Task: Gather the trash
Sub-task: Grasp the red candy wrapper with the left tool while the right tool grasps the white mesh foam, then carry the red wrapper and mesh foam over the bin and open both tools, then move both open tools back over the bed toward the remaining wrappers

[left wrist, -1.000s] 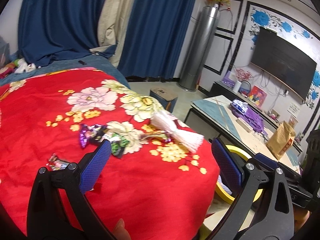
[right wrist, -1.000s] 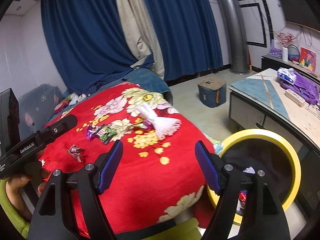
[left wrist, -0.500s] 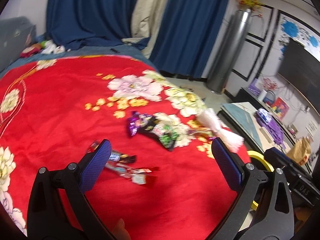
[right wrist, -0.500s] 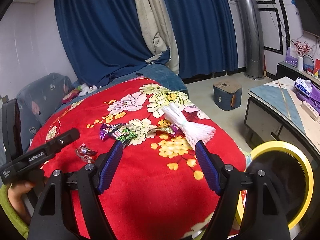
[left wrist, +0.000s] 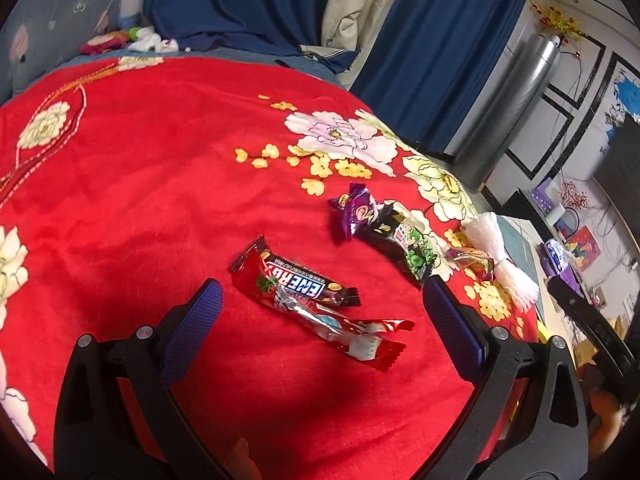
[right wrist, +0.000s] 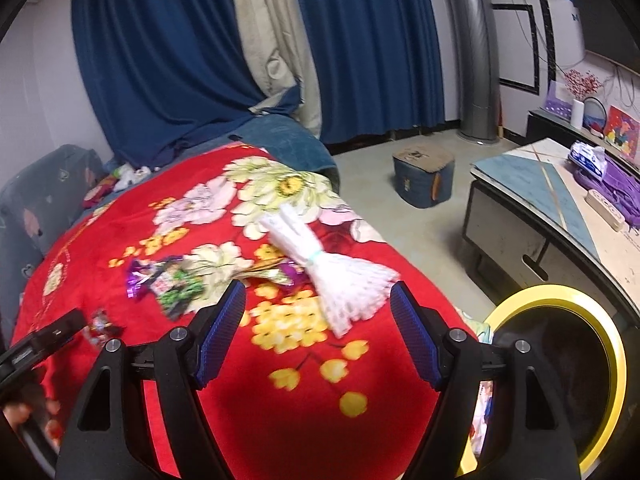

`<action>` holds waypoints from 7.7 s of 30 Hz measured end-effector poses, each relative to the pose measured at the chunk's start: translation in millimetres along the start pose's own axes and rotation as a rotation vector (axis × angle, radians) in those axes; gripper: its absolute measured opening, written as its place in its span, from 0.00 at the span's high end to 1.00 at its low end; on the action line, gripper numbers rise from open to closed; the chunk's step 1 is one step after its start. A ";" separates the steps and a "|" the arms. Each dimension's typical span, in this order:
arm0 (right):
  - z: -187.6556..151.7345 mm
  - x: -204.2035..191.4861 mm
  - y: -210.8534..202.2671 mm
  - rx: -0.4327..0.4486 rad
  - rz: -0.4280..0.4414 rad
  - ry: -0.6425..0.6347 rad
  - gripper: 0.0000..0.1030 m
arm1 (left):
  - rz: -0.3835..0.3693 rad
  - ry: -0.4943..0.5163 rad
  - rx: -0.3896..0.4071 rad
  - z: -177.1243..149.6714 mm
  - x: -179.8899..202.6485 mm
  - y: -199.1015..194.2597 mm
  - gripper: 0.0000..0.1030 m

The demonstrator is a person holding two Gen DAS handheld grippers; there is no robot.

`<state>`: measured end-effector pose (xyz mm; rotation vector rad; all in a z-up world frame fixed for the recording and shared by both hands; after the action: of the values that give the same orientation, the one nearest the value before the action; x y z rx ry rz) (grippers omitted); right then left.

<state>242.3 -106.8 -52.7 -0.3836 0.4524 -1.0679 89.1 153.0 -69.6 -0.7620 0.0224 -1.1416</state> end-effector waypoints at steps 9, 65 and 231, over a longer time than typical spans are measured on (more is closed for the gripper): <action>-1.3 14.2 33.6 -0.031 -0.043 0.023 0.30 | 0.004 -0.094 -0.042 -9.4 -14.7 7.7 0.31; -8.4 33.0 -76.4 0.093 0.080 0.129 0.82 | -0.348 0.203 0.094 -13.6 104.8 -57.5 0.99; -26.6 4.9 -92.3 0.075 0.108 0.050 0.37 | -0.175 0.324 0.271 13.7 127.1 -35.5 0.11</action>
<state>161.5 -153.3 -29.1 -0.2633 0.4708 -0.9878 122.2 48.8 5.5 -0.3378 0.0717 -1.3934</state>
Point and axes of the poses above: each gripper's, at about its wrist camera, not at the fingertips, and y roughly the way its jaws point, x to its right, z to its top, the point moved 2 cm from there along y, roughly the way its jaws point, and after that the axes turned 8 degrees about x, right-handed, at the moved point
